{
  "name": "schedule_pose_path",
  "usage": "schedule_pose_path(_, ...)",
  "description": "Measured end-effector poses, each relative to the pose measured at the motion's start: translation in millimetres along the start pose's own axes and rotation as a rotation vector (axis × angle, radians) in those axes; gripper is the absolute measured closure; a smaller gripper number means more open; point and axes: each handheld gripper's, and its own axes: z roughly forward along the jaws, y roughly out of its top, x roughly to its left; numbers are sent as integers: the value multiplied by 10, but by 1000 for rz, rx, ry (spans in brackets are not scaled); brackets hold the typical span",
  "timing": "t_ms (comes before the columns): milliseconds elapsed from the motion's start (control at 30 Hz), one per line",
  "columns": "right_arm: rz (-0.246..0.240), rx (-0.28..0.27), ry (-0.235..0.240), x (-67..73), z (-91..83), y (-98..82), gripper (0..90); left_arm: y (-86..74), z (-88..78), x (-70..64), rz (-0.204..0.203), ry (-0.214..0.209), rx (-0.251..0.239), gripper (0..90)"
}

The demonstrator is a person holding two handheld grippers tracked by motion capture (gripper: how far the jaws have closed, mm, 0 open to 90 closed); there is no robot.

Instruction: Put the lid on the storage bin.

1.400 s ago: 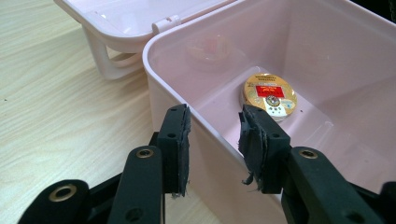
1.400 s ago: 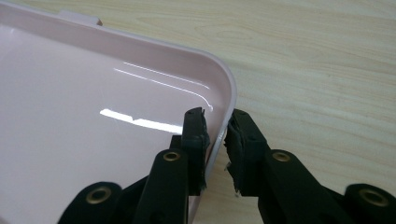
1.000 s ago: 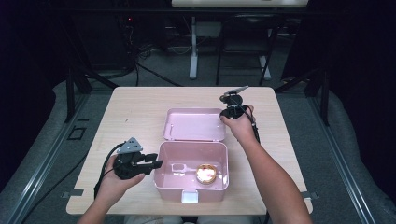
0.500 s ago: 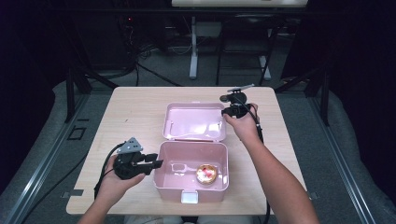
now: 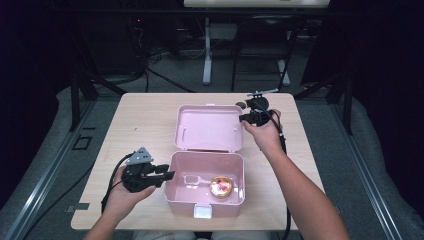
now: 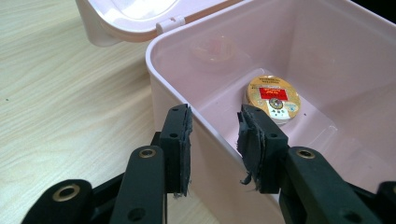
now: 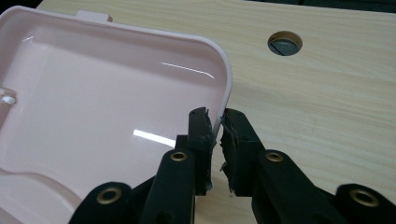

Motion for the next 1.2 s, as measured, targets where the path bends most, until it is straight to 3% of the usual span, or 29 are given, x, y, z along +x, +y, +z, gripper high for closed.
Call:
schedule_pose_path(233,-15,-22,0,34,-118,6,824,0,0,-3,-1,2,0,638)
schedule_pose_path(267,-19,-28,0,36,-145,4,900,0,0,-2,1,1,-2,638)
schedule_pose_path(300,-25,-46,34,39,-180,3,900,0,5,-4,0,3,-4,638)
schedule_pose_path(400,-64,-57,66,172,-279,-5,900,7,4,-13,6,12,-8,647)
schedule_pose_path(467,-117,-66,67,294,-316,-13,900,7,5,-15,6,1,-6,653)
schedule_pose_path(600,-150,-76,61,419,-326,7,895,7,7,-18,9,1,-7,663)
schedule_pose_path(900,-64,-7,4,155,-4,30,806,3,10,-12,6,-2,-13,663)
schedule_pose_path(1200,4,45,-38,-33,235,-6,776,4,9,-16,7,0,-11,663)
